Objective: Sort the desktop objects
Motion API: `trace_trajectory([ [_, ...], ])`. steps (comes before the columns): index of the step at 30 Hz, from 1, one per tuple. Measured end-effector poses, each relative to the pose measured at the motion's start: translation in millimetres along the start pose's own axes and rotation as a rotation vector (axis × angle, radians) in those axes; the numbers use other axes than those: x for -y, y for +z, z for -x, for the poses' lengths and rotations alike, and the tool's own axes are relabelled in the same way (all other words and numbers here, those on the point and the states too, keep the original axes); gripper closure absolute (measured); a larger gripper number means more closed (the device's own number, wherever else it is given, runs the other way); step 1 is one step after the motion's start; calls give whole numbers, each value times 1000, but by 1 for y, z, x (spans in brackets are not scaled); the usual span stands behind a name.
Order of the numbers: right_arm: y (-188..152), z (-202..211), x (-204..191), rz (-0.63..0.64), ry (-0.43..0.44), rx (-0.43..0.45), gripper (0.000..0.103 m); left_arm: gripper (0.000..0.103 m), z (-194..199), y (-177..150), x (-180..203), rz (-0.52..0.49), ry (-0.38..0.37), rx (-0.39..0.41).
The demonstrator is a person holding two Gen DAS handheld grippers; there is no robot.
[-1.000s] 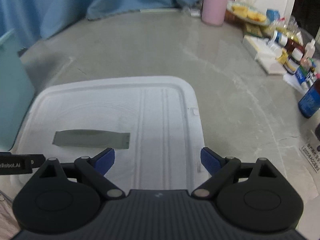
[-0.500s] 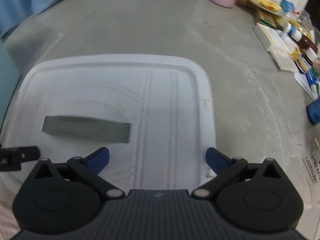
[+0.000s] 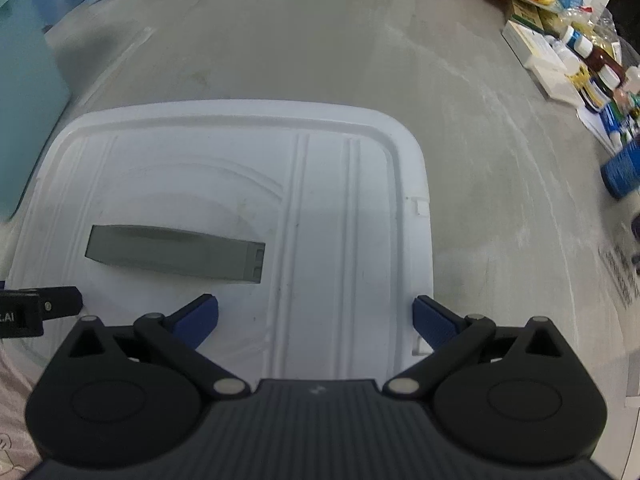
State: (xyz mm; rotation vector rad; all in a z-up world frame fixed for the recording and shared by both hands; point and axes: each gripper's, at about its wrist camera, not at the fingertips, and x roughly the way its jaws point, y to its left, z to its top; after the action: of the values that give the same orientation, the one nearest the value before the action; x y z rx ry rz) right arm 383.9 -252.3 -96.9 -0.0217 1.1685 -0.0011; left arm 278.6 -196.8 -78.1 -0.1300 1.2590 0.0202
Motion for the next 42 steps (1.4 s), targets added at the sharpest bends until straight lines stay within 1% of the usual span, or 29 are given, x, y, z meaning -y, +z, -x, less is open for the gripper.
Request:
trace_trajectory([
  [5,-19,9,-9,-2,-2,-6,0,0,8,-23,-5,-9,-1,-1],
  [12,-41,18,-17,-6,-8,-10,0,0,16,-43,-11,-14,1,-5],
  [16,-45,17,-13,-9,-6,-14,1,0,14,-52,-15,-12,-2,-15],
  [19,-45,16,-5,-43,20,-16,1,0,7,-54,-11,-36,18,-43],
  [21,-44,17,0,-73,48,4,0,0,3,-52,-14,-6,14,-21],
  [22,-43,16,-2,-79,48,-6,0,0,1,-49,-17,21,3,-6],
  [23,-40,14,-3,-86,42,-36,0,0,-3,-46,-20,46,-5,-27],
  [25,-41,8,1,-107,66,-72,0,0,-8,-45,-18,21,12,-30],
  [26,-45,2,4,-110,82,-85,1,0,-11,-44,-16,4,22,-30],
  [28,-50,-1,8,-120,82,-92,20,3,-14,-42,-17,-1,51,-37],
  [29,-49,1,8,-127,83,-87,20,3,-15,-40,-17,-1,65,-41],
  [31,-42,3,5,-124,68,-107,20,7,-14,-36,-18,2,60,-61],
  [33,-40,2,2,-115,63,-124,20,13,-9,-34,-14,-22,60,-52],
  [36,-43,13,3,-145,69,-74,20,14,1,-32,-14,-22,39,-33],
  [39,-38,27,11,-202,108,0,20,14,11,-28,-21,31,-3,-21],
  [40,-35,34,10,-183,111,47,20,13,16,-27,-24,48,-10,-10],
  [41,-32,38,5,-154,90,89,20,13,19,-27,-26,67,-17,1],
  [42,-29,39,-1,-135,67,102,19,13,21,-26,-28,87,-22,11],
])
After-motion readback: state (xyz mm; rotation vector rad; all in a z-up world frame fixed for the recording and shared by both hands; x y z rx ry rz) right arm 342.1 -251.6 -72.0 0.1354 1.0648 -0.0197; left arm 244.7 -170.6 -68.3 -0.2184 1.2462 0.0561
